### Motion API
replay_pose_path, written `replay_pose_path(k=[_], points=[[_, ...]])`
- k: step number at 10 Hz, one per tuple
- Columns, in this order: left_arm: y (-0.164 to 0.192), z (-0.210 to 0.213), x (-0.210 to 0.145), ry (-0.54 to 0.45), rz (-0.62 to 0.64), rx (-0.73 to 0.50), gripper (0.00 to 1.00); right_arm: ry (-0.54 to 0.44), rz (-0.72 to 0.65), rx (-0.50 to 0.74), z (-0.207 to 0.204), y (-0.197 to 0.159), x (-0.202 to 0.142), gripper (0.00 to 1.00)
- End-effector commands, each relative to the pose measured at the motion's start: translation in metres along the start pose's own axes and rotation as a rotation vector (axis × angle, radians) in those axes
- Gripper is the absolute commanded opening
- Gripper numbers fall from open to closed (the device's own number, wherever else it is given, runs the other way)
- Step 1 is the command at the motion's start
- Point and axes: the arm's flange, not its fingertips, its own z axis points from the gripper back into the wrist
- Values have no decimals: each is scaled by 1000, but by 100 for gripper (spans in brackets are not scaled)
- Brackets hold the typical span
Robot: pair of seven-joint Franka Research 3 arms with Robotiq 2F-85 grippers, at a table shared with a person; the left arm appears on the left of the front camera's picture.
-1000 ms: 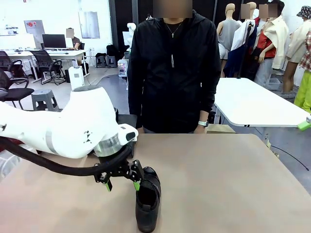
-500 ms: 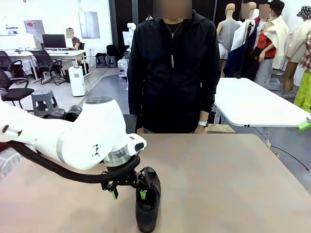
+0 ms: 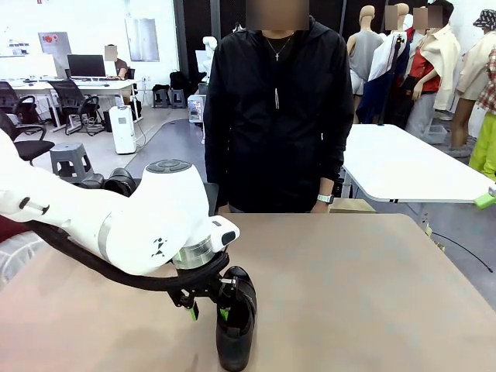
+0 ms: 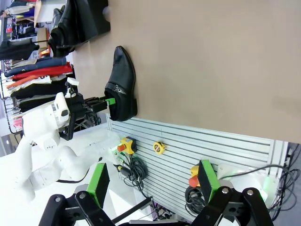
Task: Organize the shoes by placing them on the stand.
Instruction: Place the Shoe from the middle of the table onto the Shoes Stand.
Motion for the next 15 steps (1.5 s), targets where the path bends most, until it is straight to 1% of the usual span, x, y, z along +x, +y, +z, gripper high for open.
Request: replay_pose_path(k=[1,3,5,8,9,10,11,12,13,14,15], points=[[-3,0,2,-30,29,9,0,5,17,-8,2,-2,-2,100],[-5,-1,4,-38,29,5,0,5,17,-8,2,-2,-2,100],[-7,0,4,-42,19,30,0,5,17,-8,2,-2,-2,100],[-5,12,2,-76,12,16,0,5,17,-8,2,-2,-2,100],[-2,26,-1,-110,2,18,0,5,17,-8,2,-2,-2,100],[4,61,-10,-167,-43,0,0,5,17,-8,2,-2,-2,100],[12,97,-25,-205,-172,-33,0,5,17,-8,2,-2,-2,100],[21,128,-38,-253,-247,-42,0,5,17,-8,2,-2,-2,100],[34,150,-40,-364,-202,-19,0,5,17,-8,2,-2,-2,100],[54,169,-32,-504,-109,-13,0,5,17,-8,2,-2,-2,100],[72,178,-20,-617,104,40,0,5,17,-8,2,-2,-2,100]])
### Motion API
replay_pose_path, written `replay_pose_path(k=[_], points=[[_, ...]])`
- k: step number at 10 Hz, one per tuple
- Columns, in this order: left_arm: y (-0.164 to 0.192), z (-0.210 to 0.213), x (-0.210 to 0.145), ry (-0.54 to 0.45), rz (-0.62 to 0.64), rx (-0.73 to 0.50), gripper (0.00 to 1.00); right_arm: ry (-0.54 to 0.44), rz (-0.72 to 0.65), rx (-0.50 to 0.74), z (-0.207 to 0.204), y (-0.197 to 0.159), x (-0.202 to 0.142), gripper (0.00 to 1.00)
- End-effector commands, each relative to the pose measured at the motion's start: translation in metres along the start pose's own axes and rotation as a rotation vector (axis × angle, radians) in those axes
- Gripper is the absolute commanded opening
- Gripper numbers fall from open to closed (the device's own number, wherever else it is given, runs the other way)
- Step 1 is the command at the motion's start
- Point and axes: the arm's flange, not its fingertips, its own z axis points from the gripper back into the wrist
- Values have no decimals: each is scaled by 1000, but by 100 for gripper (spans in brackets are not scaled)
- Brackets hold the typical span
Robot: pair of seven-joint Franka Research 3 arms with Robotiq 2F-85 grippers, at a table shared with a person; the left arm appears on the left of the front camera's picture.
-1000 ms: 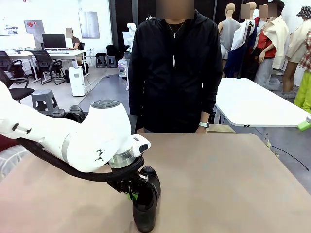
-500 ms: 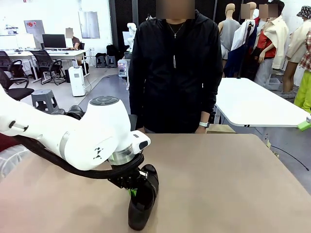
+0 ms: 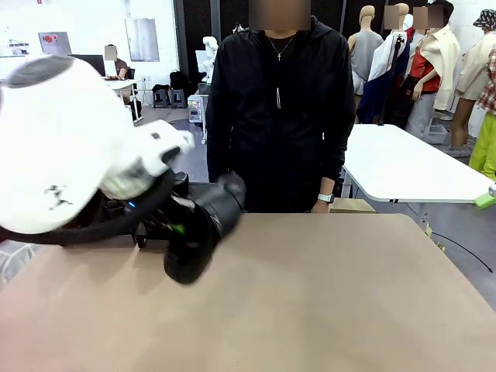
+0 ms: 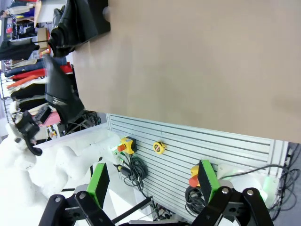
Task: Organize the shoes by placing them on the stand.
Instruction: Place the Shoe from the middle of the table onto the Shoes Stand.
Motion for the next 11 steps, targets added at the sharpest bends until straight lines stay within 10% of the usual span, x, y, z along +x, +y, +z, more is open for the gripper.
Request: replay_pose_path(k=[1,3,4,9,11], points=[[35,-12,10,-218,216,108,0,4,17,-8,2,-2,-2,100],[51,-5,7,-352,338,128,0,4,17,-8,2,-2,-2,100],[53,9,18,-199,230,66,0,4,17,-8,2,-2,-2,100],[45,-1,12,-195,248,81,0,4,17,-8,2,-2,-2,100],[47,-34,74,-65,-27,-4,0,4,17,-8,2,-2,-2,100]])
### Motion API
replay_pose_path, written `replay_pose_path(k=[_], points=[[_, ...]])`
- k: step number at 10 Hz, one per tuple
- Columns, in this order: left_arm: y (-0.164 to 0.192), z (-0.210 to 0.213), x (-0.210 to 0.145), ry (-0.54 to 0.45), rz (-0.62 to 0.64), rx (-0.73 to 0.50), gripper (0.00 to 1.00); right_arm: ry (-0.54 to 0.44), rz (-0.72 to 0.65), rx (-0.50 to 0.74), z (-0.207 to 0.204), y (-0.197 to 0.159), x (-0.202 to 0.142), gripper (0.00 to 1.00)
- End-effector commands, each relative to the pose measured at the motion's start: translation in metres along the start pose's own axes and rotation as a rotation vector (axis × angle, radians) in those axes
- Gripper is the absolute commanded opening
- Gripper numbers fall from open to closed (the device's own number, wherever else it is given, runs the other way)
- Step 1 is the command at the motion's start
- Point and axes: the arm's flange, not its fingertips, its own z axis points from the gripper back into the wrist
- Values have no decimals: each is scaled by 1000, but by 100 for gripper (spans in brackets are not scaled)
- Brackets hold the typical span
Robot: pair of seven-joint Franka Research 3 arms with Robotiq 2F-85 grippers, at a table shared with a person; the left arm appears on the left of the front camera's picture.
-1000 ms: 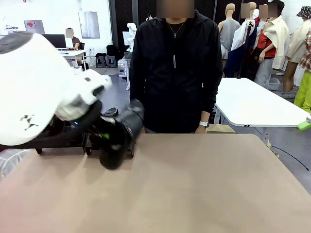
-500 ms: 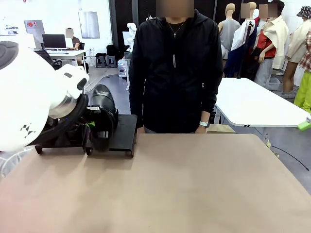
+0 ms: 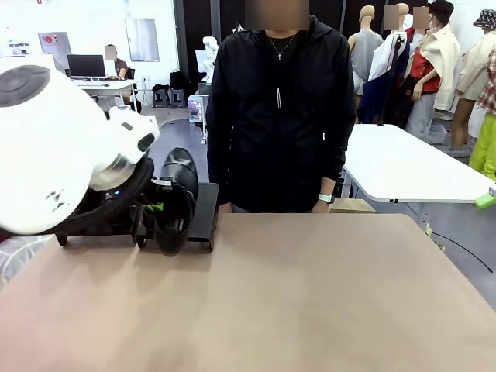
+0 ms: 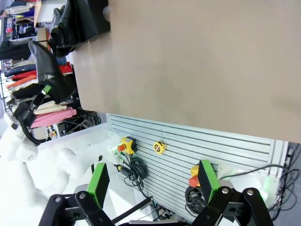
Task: Organize the shoes by placing them on the stand.
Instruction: Place the Shoe from the middle of the table onto the Shoes Stand.
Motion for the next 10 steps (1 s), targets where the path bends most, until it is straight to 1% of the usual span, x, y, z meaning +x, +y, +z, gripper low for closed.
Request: replay_pose_path(k=[1,3,4,5,6,7,10], points=[[-2,-36,59,65,-170,-76,0,5,17,-8,2,-2,-2,100],[5,-64,94,89,-140,-117,0,5,17,-8,2,-2,-2,100],[9,-82,113,64,-120,-112,0,5,17,-8,2,-2,-2,100],[12,-103,127,74,-76,-109,0,5,17,-8,2,-2,-2,100],[16,-122,135,73,-24,-96,0,5,17,-8,2,-2,-2,100],[18,-139,140,93,-9,-89,0,5,17,-8,2,-2,-2,100],[21,-166,143,55,7,-76,0,5,17,-8,2,-2,-2,100]])
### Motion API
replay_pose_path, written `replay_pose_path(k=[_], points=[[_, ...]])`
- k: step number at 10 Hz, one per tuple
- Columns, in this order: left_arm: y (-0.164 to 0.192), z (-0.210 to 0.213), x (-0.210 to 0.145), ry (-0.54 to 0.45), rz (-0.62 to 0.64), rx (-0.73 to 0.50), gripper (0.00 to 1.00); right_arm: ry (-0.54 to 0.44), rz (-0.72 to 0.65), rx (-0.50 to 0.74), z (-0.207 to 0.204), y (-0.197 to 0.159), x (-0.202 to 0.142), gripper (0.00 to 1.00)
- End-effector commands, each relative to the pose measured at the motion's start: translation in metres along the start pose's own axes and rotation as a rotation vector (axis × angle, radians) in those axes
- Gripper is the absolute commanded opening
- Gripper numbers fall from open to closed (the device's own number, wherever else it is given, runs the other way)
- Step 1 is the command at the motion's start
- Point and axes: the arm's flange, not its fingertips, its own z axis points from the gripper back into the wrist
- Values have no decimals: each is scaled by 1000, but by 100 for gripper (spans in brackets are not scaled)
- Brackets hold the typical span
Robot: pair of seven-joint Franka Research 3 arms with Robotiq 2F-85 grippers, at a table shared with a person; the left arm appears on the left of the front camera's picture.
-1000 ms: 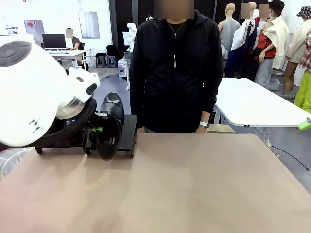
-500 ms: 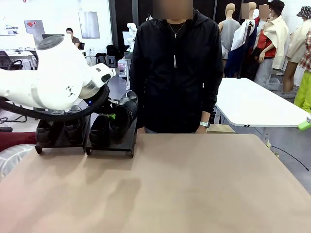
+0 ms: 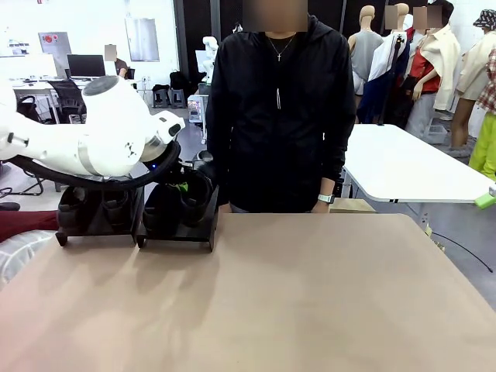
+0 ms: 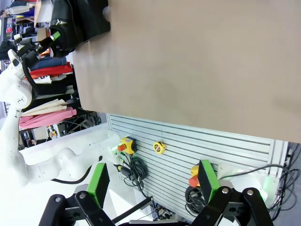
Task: Organize the shoes by placing them on the stand.
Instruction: Place the Shoe from the middle of the table onto the Shoes Stand.
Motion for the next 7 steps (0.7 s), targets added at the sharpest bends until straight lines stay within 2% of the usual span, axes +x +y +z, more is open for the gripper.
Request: replay_pose_path(k=[1,3,7], points=[[-5,-7,7,-45,14,14,0,4,17,-9,2,-2,-2,100],[-3,-21,2,-5,17,-17,0,4,17,-9,2,-2,-2,100],[-7,-37,-3,-17,35,36,0,4,17,-9,2,-2,-2,100]])
